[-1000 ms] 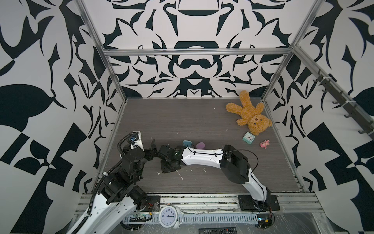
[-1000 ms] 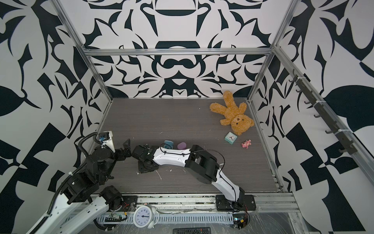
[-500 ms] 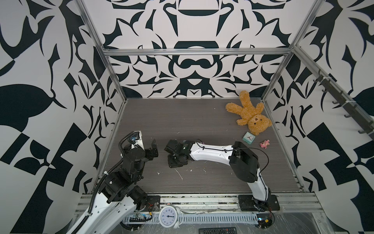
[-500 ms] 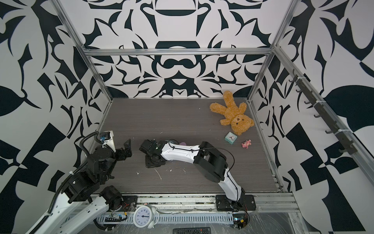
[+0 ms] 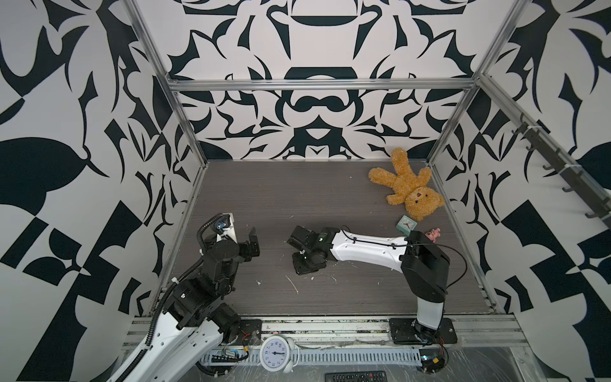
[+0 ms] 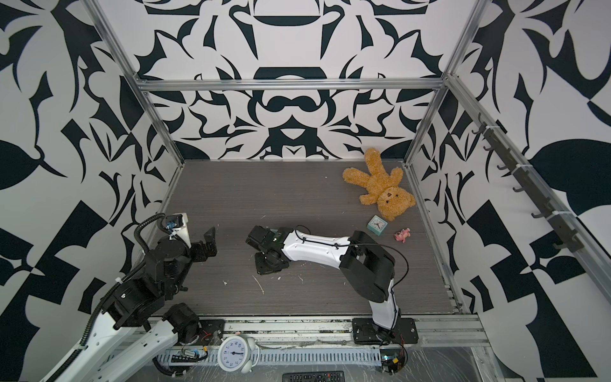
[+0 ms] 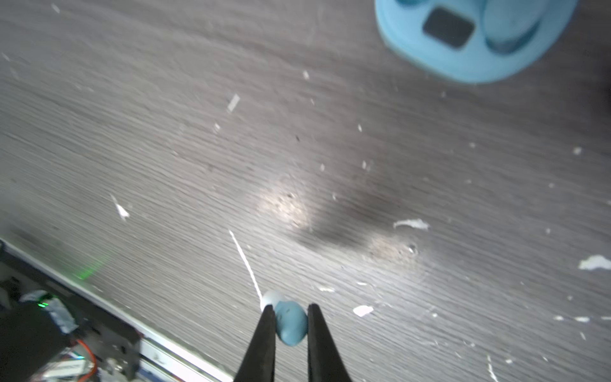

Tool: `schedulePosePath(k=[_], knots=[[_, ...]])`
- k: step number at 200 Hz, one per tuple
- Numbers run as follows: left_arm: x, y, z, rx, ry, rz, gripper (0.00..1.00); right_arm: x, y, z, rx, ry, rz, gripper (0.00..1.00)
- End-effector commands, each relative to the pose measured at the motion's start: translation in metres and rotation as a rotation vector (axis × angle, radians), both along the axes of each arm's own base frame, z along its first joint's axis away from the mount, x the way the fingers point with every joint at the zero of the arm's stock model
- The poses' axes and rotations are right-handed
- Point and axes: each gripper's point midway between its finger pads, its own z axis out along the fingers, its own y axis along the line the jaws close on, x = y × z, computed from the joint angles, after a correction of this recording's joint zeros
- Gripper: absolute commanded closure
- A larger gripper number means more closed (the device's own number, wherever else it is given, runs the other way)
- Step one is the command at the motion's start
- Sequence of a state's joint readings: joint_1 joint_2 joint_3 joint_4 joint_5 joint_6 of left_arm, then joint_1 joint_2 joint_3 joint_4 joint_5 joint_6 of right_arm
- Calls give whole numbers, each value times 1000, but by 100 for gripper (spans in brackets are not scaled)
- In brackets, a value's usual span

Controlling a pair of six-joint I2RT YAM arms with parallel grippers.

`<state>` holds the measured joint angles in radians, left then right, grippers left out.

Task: Insert wireless bluetooth earbuds into charging case
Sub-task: Place the wireless bluetooth earbud at the bottom-center of the table.

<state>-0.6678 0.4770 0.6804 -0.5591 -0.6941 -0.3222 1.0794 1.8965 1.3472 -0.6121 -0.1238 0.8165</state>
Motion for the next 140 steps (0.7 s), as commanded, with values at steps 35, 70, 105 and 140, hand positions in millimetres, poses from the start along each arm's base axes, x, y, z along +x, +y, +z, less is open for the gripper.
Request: schedulePosePath(k=[35,70,105,140], knots=[[1,-1,2,-14,2,4,1,-13,-10,-8,1,50,35,82],[1,-1,2,-12,2,3,1,-15,-9,-18,-10,79,53,81],[1,-1,1,-12,3,3,1,-15,-10,-25,-23,95,62,78],[1,-1,1,-11,5,2,1,-14,-10,-24,-28,90,62,72]])
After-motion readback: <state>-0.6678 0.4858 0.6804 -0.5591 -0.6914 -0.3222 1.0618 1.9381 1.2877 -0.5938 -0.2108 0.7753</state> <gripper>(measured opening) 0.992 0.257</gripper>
